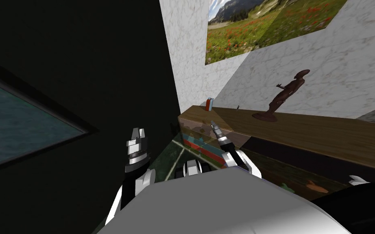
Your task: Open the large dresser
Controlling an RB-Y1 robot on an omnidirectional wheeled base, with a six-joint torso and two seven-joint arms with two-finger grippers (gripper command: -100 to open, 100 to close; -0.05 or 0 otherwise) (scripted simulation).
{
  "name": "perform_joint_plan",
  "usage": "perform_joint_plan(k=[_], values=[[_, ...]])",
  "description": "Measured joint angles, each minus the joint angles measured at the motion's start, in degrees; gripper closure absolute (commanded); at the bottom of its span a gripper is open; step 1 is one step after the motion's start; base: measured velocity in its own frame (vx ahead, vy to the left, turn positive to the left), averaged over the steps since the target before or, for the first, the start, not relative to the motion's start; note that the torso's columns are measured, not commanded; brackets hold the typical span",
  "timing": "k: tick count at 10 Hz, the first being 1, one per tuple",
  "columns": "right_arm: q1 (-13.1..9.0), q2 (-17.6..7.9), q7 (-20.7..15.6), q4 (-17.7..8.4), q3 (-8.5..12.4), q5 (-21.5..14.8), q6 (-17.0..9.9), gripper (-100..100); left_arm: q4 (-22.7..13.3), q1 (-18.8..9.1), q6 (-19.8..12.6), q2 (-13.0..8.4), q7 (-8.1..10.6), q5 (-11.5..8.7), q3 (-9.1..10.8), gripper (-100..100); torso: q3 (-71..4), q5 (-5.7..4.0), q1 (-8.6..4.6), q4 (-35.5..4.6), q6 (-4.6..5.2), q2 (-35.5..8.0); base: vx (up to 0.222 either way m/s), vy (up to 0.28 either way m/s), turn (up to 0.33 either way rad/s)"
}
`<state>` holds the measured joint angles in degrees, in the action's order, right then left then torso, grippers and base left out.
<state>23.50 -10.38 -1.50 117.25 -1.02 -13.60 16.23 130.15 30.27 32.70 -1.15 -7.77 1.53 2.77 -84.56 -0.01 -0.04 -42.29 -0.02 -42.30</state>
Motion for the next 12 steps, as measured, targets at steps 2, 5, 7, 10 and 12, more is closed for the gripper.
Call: perform_joint_plan(k=[2,5,7,10,12], values=[[-0.88,-0.28,-1.01,-2.28,-0.66,-2.52,-2.87,-100,0.00,0.00,0.00,0.00,0.00,0.00,0.00,0,-0.03,0.01,0.07,0.02,-0.01,0.05,-0.057,0.039,0.172],[-1.99,-0.91,-2.53,-4.50,-1.68,-6.05,-7.50,-100,0.00,0.01,0.00,0.00,0.00,0.00,0.01,0,-0.01,0.02,0.01,0.00,0.05,0.02,-0.056,0.039,0.193],[-2.86,-1.43,-3.35,-7.43,-1.85,-8.50,-10.09,-100,0.00,0.01,0.00,0.00,0.00,0.00,0.01,0,0.00,0.00,0.00,0.00,0.04,0.01,-0.055,0.040,0.181],[-3.74,-1.84,-4.57,-9.02,-2.88,-11.62,-14.54,-100,0.00,0.02,0.00,0.00,0.00,0.00,0.01,0,-0.05,0.00,-0.04,0.02,0.05,0.08,-0.038,0.036,0.107],[-4.49,-1.84,-5.59,-10.94,-3.54,-14.23,-17.58,-100,0.00,0.01,0.00,0.00,0.00,0.00,0.01,0,0.00,0.02,0.05,0.00,0.03,0.00,-0.047,0.043,0.163]])
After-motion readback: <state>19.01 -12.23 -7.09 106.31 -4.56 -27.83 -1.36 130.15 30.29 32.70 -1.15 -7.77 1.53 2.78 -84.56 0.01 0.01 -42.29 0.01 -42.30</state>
